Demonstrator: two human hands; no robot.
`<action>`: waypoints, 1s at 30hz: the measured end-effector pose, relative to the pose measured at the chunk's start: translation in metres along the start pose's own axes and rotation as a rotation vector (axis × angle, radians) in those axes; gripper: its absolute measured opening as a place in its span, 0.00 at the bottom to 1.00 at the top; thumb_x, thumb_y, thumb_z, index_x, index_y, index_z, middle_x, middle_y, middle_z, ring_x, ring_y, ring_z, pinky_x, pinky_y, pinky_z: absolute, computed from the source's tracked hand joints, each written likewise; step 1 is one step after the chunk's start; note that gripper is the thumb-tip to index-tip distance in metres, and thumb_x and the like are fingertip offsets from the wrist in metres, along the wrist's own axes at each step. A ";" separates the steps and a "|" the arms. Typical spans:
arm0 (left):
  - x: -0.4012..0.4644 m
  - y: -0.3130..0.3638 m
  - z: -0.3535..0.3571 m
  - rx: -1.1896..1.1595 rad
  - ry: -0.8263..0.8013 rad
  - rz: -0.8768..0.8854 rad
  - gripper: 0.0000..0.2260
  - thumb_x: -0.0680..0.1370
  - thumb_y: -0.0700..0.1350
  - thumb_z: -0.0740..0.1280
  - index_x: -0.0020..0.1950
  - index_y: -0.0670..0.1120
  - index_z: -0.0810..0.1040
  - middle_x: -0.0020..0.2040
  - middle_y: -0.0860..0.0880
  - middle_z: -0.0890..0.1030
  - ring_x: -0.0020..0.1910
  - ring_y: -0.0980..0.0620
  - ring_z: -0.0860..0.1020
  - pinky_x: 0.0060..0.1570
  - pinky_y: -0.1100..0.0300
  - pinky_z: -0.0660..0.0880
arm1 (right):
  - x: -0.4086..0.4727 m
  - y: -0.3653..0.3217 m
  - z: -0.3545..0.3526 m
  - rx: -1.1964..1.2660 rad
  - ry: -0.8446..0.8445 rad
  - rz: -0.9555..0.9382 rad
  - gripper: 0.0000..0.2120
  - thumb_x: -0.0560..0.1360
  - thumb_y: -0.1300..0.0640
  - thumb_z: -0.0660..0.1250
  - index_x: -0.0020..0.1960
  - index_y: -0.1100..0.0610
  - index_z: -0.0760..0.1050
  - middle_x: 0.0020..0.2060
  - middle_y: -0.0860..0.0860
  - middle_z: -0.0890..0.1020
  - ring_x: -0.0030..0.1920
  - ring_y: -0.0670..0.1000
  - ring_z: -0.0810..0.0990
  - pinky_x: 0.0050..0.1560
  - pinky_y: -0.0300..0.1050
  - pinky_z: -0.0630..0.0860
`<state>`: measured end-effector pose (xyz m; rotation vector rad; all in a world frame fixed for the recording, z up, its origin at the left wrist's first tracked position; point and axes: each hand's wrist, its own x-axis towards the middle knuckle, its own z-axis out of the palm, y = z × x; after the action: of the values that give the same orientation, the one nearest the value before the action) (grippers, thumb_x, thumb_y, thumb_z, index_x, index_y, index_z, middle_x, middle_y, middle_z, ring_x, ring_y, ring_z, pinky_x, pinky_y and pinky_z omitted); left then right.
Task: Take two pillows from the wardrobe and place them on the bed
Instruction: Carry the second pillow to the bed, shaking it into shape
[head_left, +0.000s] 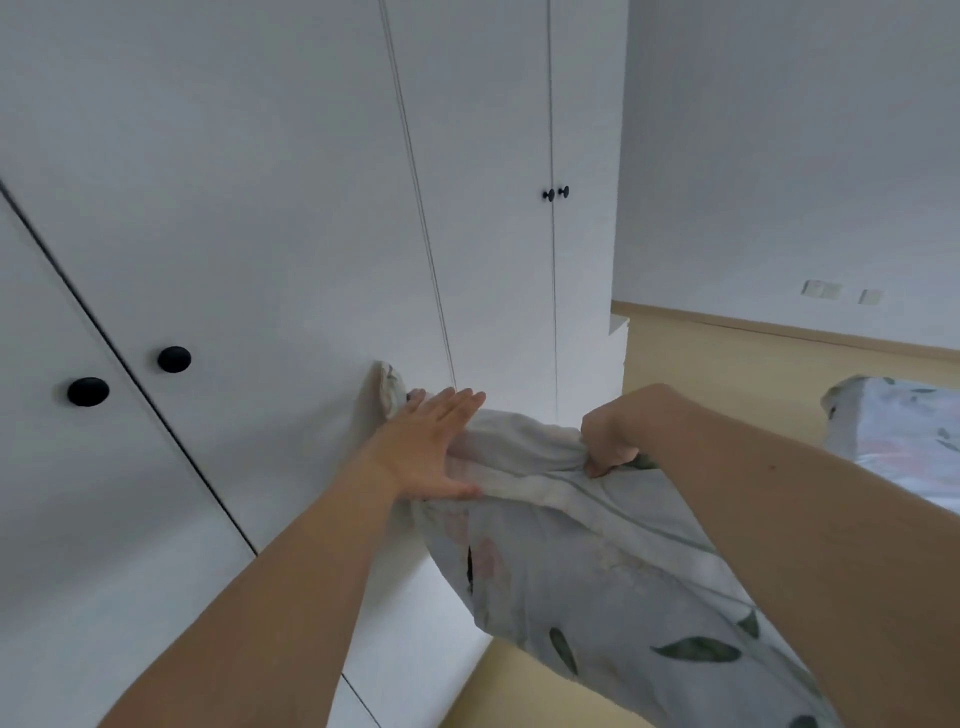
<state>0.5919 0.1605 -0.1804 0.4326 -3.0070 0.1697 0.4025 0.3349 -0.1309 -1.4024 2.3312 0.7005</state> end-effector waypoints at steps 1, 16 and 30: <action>0.014 0.006 0.005 0.005 -0.018 0.040 0.53 0.62 0.75 0.63 0.78 0.57 0.40 0.80 0.53 0.50 0.78 0.53 0.46 0.75 0.52 0.39 | 0.001 0.011 0.003 0.016 0.012 0.007 0.21 0.76 0.43 0.63 0.58 0.60 0.76 0.56 0.55 0.80 0.55 0.58 0.79 0.59 0.51 0.74; 0.267 0.211 -0.011 -0.022 0.167 0.446 0.02 0.73 0.44 0.63 0.43 0.50 0.70 0.47 0.49 0.79 0.47 0.46 0.78 0.39 0.58 0.65 | -0.055 0.246 0.070 0.441 0.148 0.279 0.09 0.79 0.53 0.61 0.47 0.60 0.73 0.38 0.51 0.74 0.39 0.52 0.73 0.39 0.43 0.67; 0.451 0.385 -0.038 -0.270 0.048 0.594 0.09 0.66 0.38 0.60 0.29 0.47 0.63 0.29 0.49 0.72 0.29 0.48 0.69 0.28 0.59 0.61 | -0.057 0.421 0.167 0.999 0.169 0.633 0.40 0.67 0.37 0.67 0.73 0.51 0.59 0.69 0.51 0.68 0.66 0.55 0.70 0.65 0.55 0.67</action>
<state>0.0544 0.4086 -0.1289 -0.4841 -2.9516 -0.1810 0.0601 0.6368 -0.1388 -0.2894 2.6197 -0.4713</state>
